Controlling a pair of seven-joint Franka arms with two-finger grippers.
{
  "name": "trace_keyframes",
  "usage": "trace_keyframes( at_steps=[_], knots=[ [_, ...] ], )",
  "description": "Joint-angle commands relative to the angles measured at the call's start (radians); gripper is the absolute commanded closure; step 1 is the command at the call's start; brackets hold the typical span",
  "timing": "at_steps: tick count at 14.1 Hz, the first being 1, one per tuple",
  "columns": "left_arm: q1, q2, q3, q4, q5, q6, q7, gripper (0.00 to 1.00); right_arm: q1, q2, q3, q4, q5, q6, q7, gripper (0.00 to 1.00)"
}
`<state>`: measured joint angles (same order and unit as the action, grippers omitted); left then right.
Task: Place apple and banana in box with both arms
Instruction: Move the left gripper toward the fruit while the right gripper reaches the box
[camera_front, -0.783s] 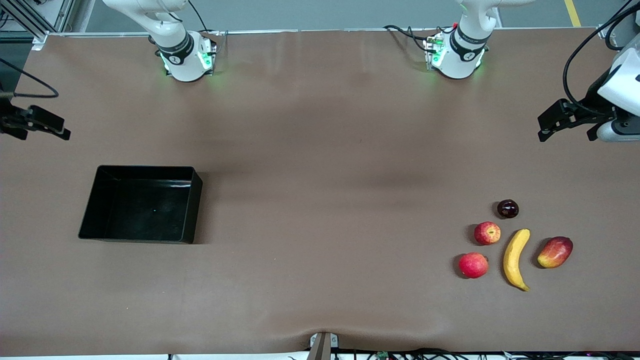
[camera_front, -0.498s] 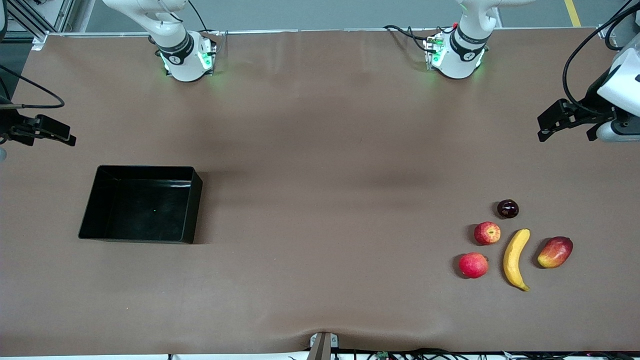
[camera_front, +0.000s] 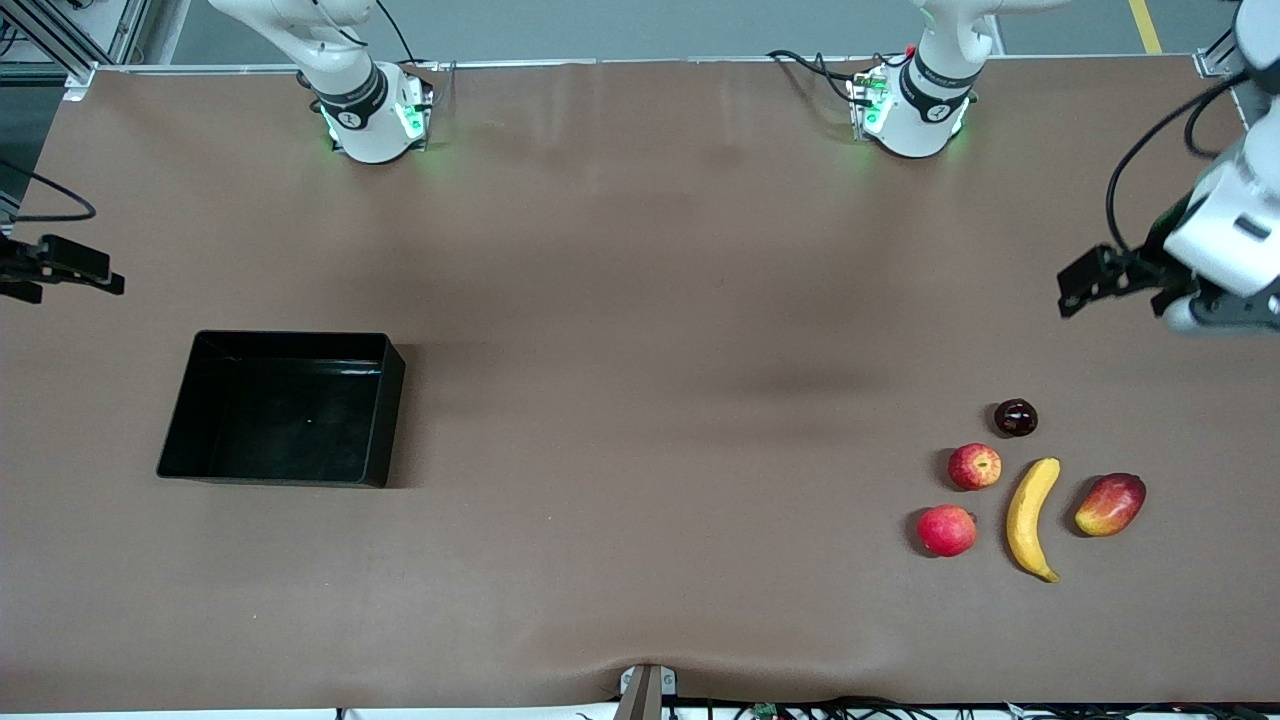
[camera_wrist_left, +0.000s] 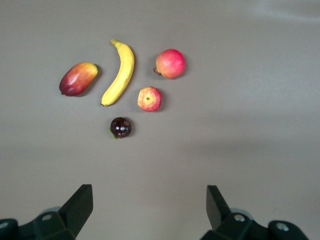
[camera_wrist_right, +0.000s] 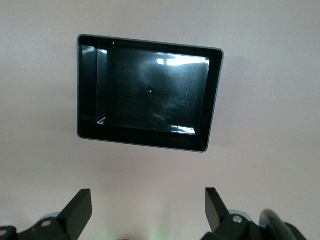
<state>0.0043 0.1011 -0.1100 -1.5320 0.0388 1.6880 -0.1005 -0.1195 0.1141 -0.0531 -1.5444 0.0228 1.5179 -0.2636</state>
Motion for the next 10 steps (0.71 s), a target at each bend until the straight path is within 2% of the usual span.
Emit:
trace_keyframes(
  at_steps=[1, 4, 7, 10],
  knots=[
    [0.005, 0.083, 0.000, 0.016, 0.012, 0.054, 0.015, 0.00, -0.038, 0.106, 0.013, 0.004, -0.008, 0.048, -0.026, 0.00],
    [0.010, 0.195, 0.000, 0.015, 0.062, 0.172, 0.016, 0.00, -0.049, 0.197, 0.015, 0.000, -0.006, 0.181, -0.028, 0.00],
    [0.006, 0.305, 0.001, 0.019, 0.099, 0.297, 0.083, 0.00, -0.071, 0.332, 0.015, 0.000, -0.011, 0.333, -0.029, 0.00],
    [0.008, 0.390, 0.004, 0.021, 0.121, 0.358, 0.145, 0.00, -0.091, 0.433, 0.013, 0.000, -0.018, 0.470, -0.100, 0.00]
  ],
)
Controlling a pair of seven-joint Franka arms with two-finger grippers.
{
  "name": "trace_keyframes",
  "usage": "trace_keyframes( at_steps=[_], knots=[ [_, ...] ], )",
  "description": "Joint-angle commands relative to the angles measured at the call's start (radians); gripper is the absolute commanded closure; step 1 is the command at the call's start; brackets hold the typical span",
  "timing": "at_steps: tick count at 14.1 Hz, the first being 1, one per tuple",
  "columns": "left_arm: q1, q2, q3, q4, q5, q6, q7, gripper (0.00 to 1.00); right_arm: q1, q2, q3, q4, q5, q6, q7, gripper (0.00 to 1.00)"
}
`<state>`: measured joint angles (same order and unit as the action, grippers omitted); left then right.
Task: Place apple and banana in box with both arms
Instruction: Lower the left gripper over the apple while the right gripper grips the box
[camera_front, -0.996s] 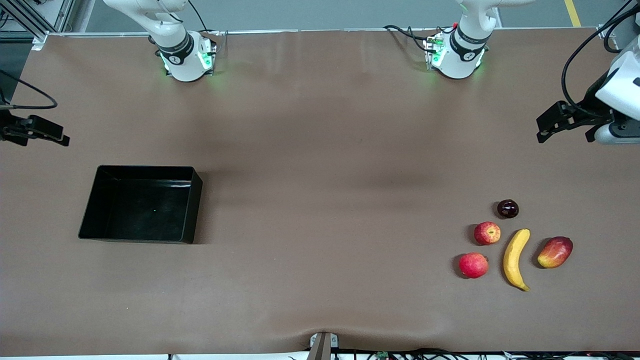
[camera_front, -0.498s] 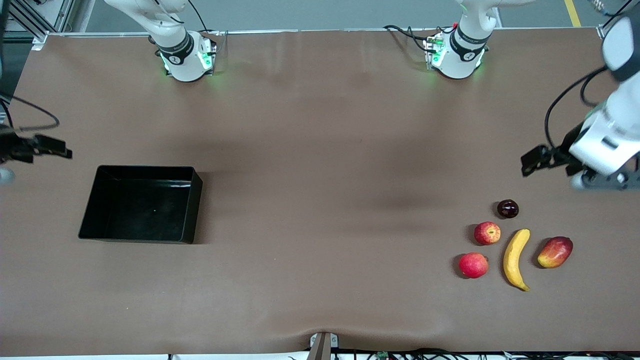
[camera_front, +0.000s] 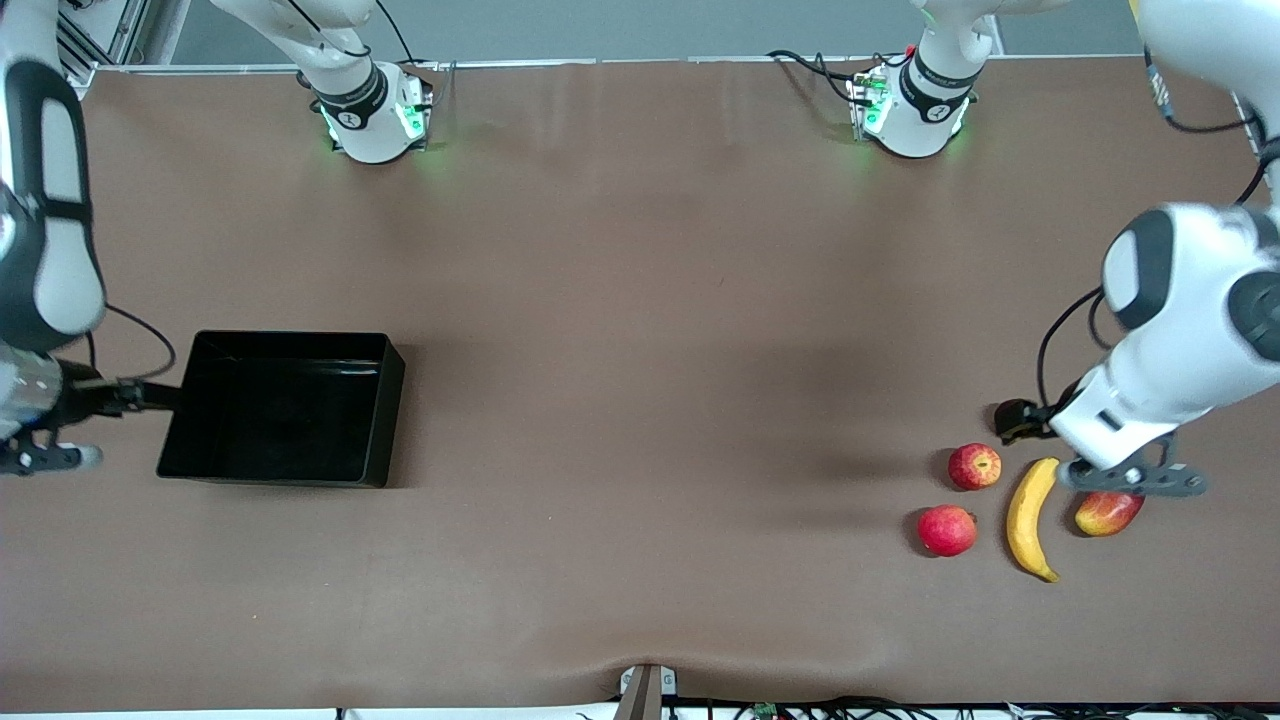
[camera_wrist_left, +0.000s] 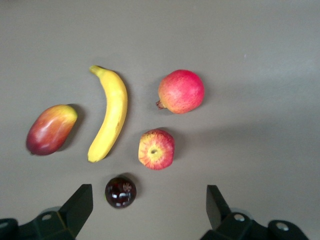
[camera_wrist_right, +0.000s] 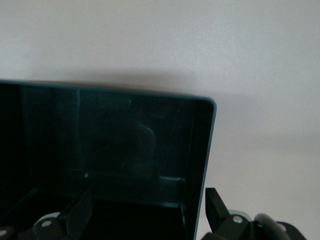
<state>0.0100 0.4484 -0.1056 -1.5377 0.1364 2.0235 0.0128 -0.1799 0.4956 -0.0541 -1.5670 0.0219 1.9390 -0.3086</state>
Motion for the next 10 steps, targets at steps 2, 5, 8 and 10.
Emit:
trace_keyframes(
  at_steps=[2, 5, 8, 10],
  knots=[
    [0.001, 0.081, 0.000, 0.027, 0.054, 0.069, 0.050, 0.00, -0.058, 0.081, 0.014, 0.024, -0.019, 0.119, -0.110, 0.00],
    [0.002, 0.139, 0.001, 0.028, 0.078, 0.112, 0.084, 0.00, -0.098, 0.127, 0.014, 0.024, -0.019, 0.173, -0.113, 0.00],
    [0.001, 0.173, 0.001, 0.028, 0.083, 0.121, 0.096, 0.00, -0.139, 0.156, 0.016, 0.013, -0.002, 0.216, -0.179, 0.00],
    [0.004, 0.197, 0.001, 0.027, 0.088, 0.123, 0.154, 0.00, -0.147, 0.150, 0.019, -0.060, 0.019, 0.218, -0.176, 0.20]
  ],
)
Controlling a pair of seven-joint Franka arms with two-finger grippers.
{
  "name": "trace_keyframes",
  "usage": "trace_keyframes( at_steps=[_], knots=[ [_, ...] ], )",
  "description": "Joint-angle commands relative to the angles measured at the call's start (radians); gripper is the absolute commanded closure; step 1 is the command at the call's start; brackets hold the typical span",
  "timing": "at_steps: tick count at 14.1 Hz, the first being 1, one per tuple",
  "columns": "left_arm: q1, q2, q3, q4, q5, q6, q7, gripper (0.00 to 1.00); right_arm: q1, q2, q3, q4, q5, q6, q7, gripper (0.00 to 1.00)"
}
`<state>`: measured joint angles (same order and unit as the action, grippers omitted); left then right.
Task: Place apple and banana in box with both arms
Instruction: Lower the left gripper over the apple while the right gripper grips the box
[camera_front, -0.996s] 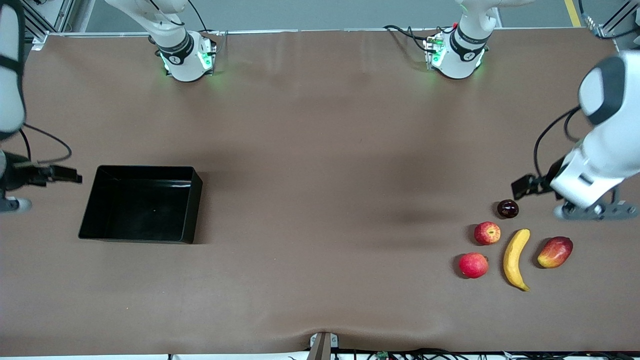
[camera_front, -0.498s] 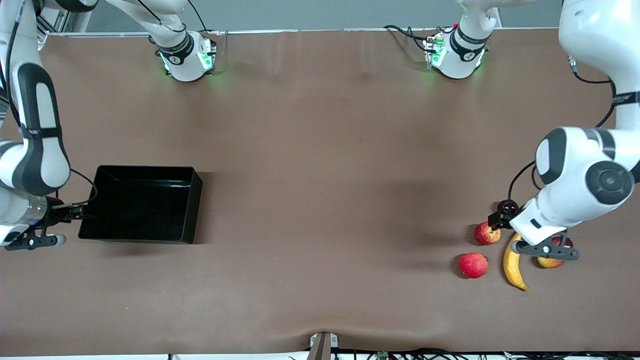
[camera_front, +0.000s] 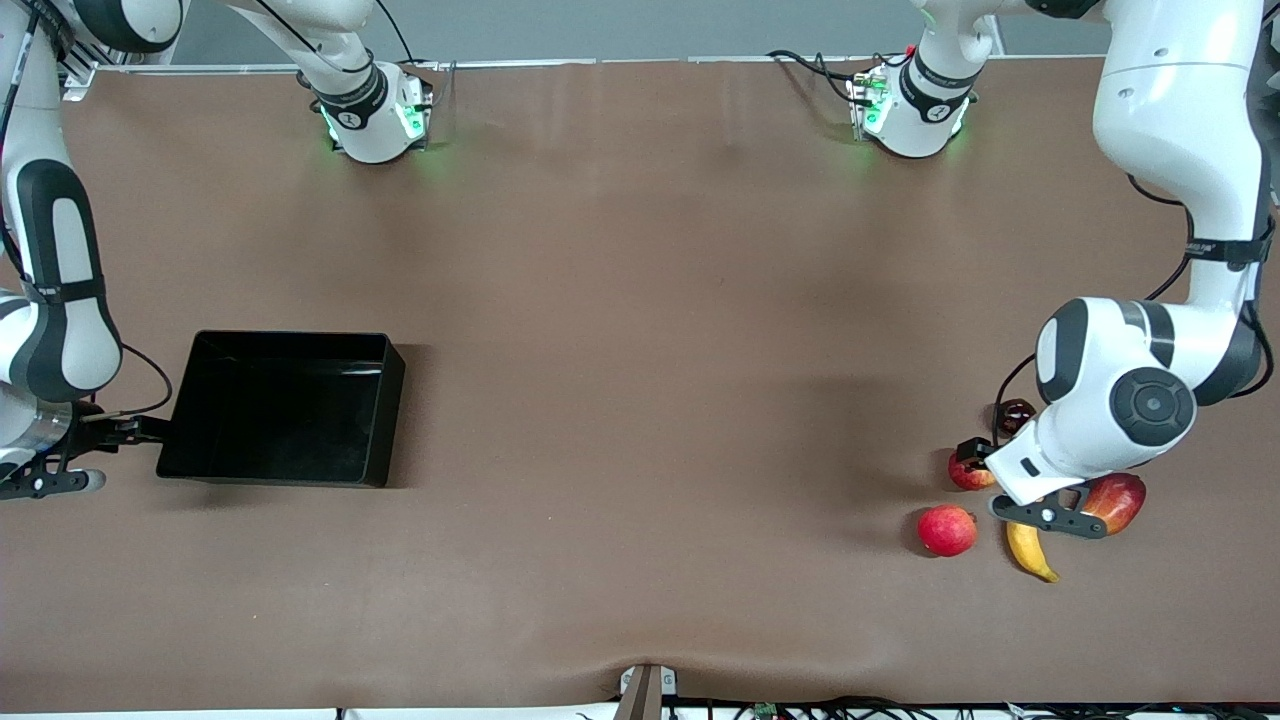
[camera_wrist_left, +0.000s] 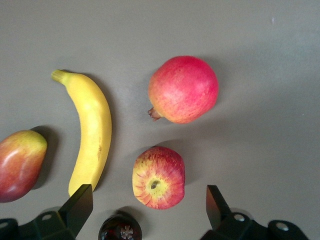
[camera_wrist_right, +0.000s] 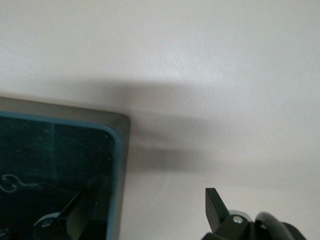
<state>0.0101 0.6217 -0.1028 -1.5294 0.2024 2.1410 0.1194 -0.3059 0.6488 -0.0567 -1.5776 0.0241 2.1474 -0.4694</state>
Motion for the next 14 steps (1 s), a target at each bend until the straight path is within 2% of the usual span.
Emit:
trace_keyframes(
  at_steps=[1, 3, 4, 7, 10, 11, 14],
  knots=[
    [0.011, 0.033, -0.001, 0.018, 0.022, 0.007, 0.080, 0.00, -0.022, -0.003, 0.021, -0.059, 0.055, 0.008, -0.017, 0.42],
    [0.042, 0.036, -0.006, 0.005, 0.023, 0.034, 0.098, 0.00, -0.033, -0.003, 0.021, -0.071, 0.071, 0.002, -0.025, 0.89],
    [0.044, 0.038, -0.006, 0.002, 0.015, 0.034, 0.118, 0.00, -0.033, -0.002, 0.021, -0.071, 0.071, -0.001, -0.026, 1.00],
    [0.047, 0.042, -0.008, -0.020, -0.014, 0.034, 0.103, 0.00, -0.032, -0.003, 0.021, -0.071, 0.071, -0.006, -0.025, 1.00],
    [0.047, 0.044, -0.006, -0.032, -0.107, 0.034, 0.076, 0.00, -0.024, -0.009, 0.024, -0.065, 0.073, -0.033, -0.020, 1.00],
    [0.047, 0.044, -0.006, -0.035, -0.113, 0.036, 0.060, 0.00, -0.018, -0.017, 0.031, -0.052, 0.076, -0.091, -0.014, 1.00],
    [0.042, 0.047, -0.005, -0.058, -0.113, 0.062, 0.022, 0.00, -0.001, -0.051, 0.102, 0.040, 0.076, -0.298, -0.012, 1.00]
  ],
)
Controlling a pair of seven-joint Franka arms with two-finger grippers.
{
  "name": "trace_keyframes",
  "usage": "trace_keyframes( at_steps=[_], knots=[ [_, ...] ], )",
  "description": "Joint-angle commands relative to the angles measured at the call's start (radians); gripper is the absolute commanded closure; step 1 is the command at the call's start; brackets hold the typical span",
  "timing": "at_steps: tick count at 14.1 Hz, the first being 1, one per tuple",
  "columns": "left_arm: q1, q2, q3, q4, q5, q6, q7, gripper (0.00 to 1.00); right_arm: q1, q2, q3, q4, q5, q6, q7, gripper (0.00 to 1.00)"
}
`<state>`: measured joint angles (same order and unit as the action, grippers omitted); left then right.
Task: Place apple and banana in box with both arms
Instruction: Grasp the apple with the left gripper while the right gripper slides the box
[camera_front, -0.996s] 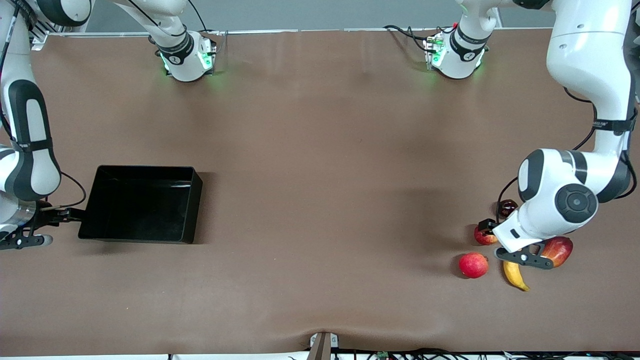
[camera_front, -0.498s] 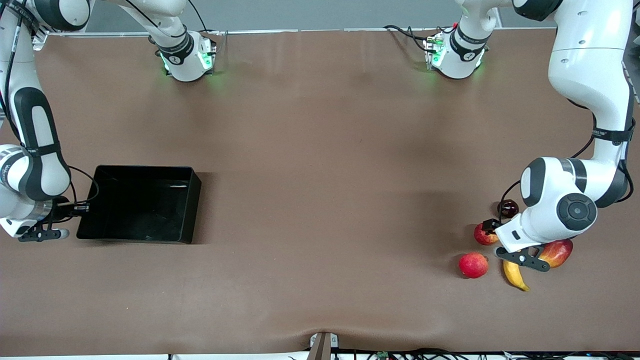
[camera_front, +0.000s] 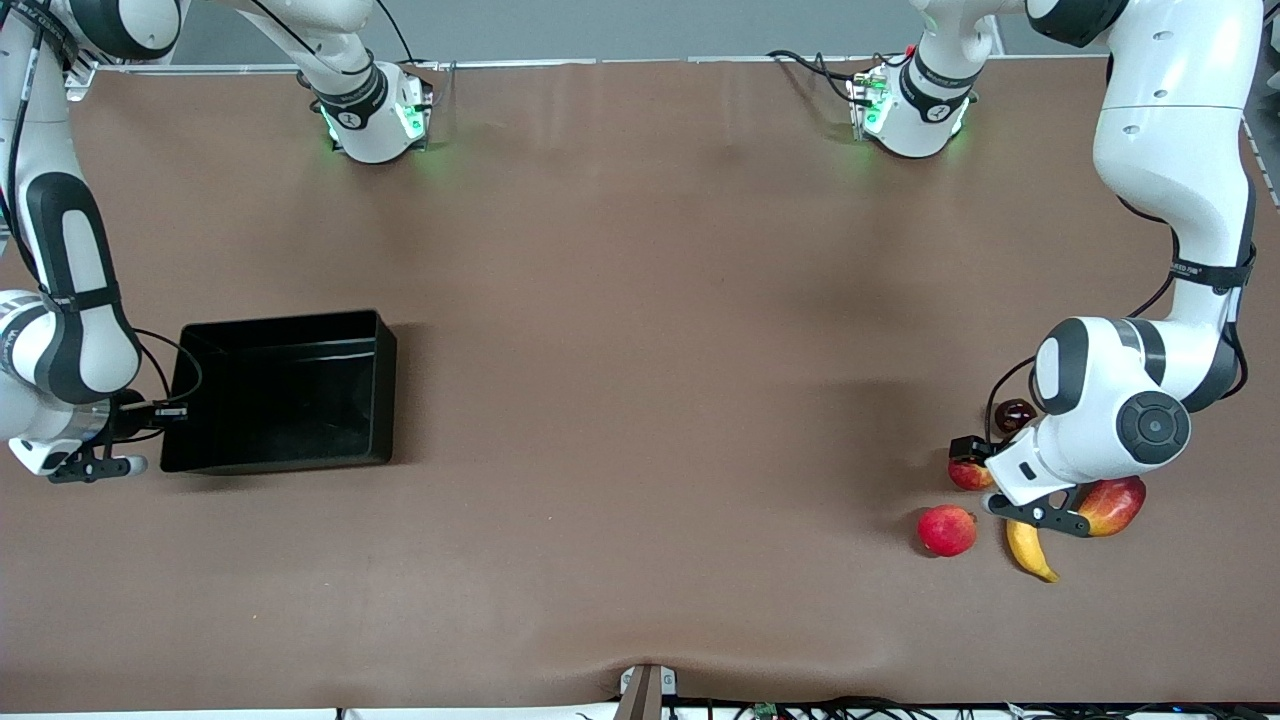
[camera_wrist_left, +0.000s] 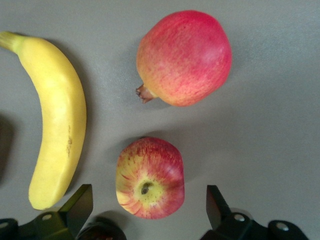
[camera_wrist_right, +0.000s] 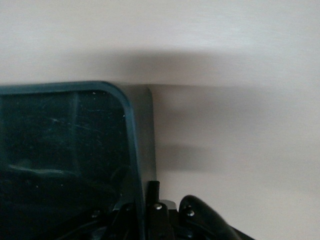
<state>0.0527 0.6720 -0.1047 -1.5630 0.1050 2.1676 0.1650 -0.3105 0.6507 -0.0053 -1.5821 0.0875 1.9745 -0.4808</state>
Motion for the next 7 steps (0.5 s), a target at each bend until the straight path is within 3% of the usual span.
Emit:
trace_keyframes(
  at_steps=[1, 4, 7],
  knots=[
    [-0.002, -0.003, -0.001, -0.035, -0.016, 0.044, -0.044, 0.00, 0.020, -0.056, 0.057, 0.077, 0.012, -0.178, 0.001, 1.00],
    [-0.007, 0.000, 0.002, -0.048, -0.004, 0.064, -0.114, 0.00, 0.082, -0.066, 0.057, 0.126, 0.012, -0.255, 0.055, 1.00],
    [-0.001, 0.000, 0.003, -0.074, 0.041, 0.101, -0.114, 0.00, 0.177, -0.106, 0.085, 0.131, 0.014, -0.328, 0.281, 1.00]
  ],
)
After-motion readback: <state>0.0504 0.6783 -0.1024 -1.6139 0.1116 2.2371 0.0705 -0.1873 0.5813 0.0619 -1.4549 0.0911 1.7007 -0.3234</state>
